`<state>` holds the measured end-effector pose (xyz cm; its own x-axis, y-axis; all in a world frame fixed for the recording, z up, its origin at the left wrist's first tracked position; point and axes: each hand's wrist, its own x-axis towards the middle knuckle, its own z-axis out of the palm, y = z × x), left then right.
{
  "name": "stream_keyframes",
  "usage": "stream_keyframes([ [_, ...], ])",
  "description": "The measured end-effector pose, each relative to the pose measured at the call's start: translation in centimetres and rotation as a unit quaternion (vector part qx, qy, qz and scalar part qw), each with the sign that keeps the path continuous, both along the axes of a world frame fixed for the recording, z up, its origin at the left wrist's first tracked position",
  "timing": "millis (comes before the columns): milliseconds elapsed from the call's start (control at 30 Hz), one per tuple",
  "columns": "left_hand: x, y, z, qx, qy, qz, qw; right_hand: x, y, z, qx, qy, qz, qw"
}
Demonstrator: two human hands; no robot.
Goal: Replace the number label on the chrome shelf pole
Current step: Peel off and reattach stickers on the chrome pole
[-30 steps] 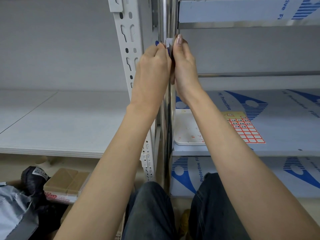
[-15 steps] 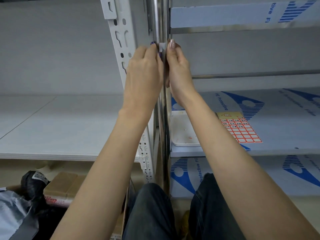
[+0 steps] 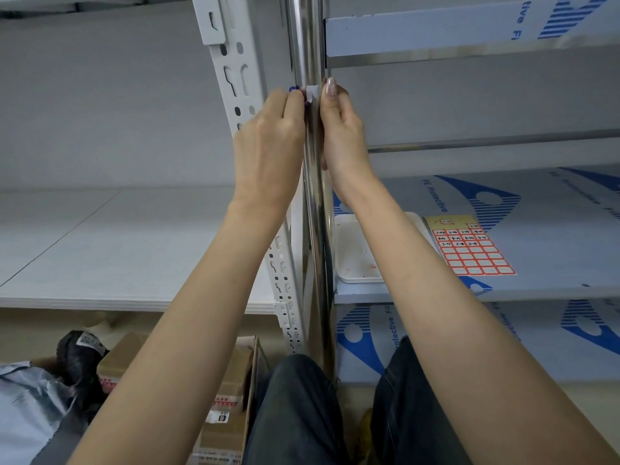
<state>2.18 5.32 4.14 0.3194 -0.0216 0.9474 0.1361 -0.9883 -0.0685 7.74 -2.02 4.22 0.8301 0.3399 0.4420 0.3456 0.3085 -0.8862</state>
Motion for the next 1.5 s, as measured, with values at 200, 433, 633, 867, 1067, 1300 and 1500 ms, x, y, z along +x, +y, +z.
stream_keyframes([
  [200, 0.4, 0.1, -0.3, 0.029, -0.038, 0.002, 0.999, -0.4, 0.2, 0.2, 0.017, 0.013, -0.007, 1.0],
  [433, 0.8, 0.3, 2.7, -0.004, -0.079, -0.032, 0.996, -0.2, 0.1, 0.0, -0.008, 0.005, -0.01, 1.0],
  [633, -0.4, 0.4, -0.9, -0.025, 0.015, -0.083, 0.996, 0.1, 0.1, -0.3, -0.002, 0.0, -0.008, 1.0],
  [867, -0.1, 0.0, -0.2, -0.023, 0.007, -0.078, 0.997, 0.2, 0.0, -0.2, 0.01, -0.003, 0.002, 1.0],
  [1067, 0.0, 0.1, 0.5, -0.01, -0.001, -0.061, 0.998, 0.1, -0.1, -0.1, 0.006, -0.009, 0.002, 1.0],
  [1300, -0.4, -0.8, 0.3, -0.04, 0.004, -0.053, 0.998, 0.0, -0.2, 0.0, 0.008, -0.009, 0.006, 1.0],
  [1500, -1.2, -1.8, 0.5, -0.079, 0.045, -0.058, 0.994, 0.0, -0.3, -0.1, 0.011, -0.006, 0.016, 1.0],
])
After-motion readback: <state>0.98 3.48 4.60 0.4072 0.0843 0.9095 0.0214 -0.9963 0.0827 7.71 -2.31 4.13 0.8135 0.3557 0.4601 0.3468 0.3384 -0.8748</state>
